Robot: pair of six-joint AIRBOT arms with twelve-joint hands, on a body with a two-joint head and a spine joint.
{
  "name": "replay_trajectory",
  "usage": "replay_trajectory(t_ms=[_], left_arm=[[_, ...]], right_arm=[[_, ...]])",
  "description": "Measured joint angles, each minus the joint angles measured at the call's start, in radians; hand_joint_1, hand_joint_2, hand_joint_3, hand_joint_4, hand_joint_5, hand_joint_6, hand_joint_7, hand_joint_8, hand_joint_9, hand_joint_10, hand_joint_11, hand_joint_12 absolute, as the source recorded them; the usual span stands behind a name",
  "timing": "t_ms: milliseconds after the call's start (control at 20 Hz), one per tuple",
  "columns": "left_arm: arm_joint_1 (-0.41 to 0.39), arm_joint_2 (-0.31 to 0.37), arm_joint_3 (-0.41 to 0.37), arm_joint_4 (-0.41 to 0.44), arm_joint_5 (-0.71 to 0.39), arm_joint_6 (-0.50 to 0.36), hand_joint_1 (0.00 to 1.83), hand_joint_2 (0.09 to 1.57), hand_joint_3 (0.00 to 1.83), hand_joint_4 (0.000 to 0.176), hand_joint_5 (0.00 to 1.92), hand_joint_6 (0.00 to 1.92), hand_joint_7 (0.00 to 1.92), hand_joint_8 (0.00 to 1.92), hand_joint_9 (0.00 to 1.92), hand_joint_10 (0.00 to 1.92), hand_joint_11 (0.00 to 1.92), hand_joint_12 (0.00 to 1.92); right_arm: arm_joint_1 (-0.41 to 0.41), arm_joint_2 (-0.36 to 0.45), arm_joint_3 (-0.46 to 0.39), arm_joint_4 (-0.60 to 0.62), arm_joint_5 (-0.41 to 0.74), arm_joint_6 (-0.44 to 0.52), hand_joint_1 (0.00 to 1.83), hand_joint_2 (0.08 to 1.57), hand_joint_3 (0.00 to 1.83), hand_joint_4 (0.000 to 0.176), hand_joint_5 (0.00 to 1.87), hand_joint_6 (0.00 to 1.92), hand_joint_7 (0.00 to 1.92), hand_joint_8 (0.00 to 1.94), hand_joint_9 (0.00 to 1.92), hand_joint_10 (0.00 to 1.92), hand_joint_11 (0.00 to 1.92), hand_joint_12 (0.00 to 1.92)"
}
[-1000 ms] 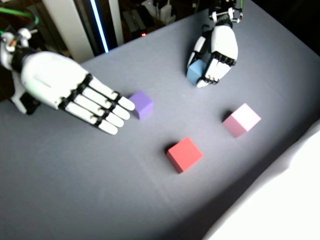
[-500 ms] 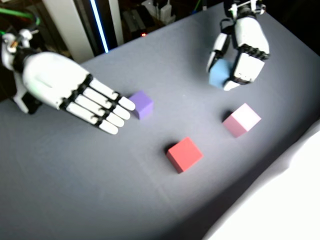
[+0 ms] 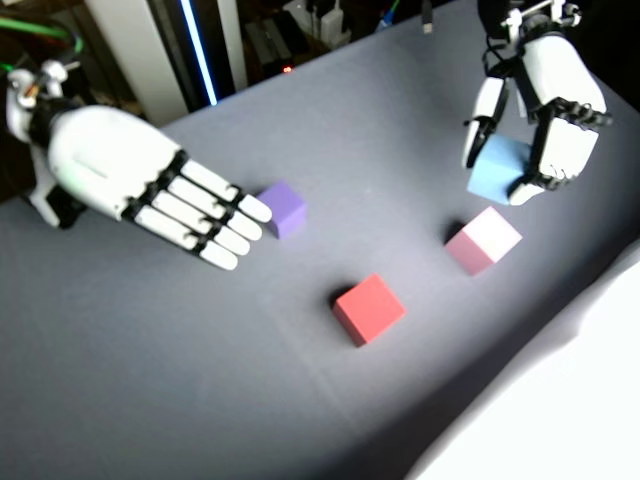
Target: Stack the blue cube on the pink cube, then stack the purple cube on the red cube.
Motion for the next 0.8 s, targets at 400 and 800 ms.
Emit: replay_trajectory(t_ms=[400, 800], left_arm=[[-0.01, -0.058, 0.085, -0.045, 0.107, 0.0, 1.15, 1.26, 0.0, 0.0, 0.71, 1.28, 0.74, 1.56, 0.66, 1.69, 0.71, 1.92], [-0.011, -0.065, 0.091, -0.046, 0.12, 0.0, 0.9, 1.17, 0.0, 0.149, 0.08, 0.59, 0.2, 0.4, 0.03, 0.99, 0.0, 1.6]], right_arm=[[-0.005, -0.006, 0.006, 0.0, -0.003, 0.007, 0.66, 1.33, 0.0, 0.0, 0.0, 0.0, 0.0, 0.0, 0.0, 0.0, 0.01, 0.0], [-0.005, -0.008, 0.006, 0.0, -0.007, 0.008, 0.69, 1.32, 0.0, 0.0, 0.0, 0.0, 0.0, 0.0, 0.0, 0.0, 0.0, 0.0]])
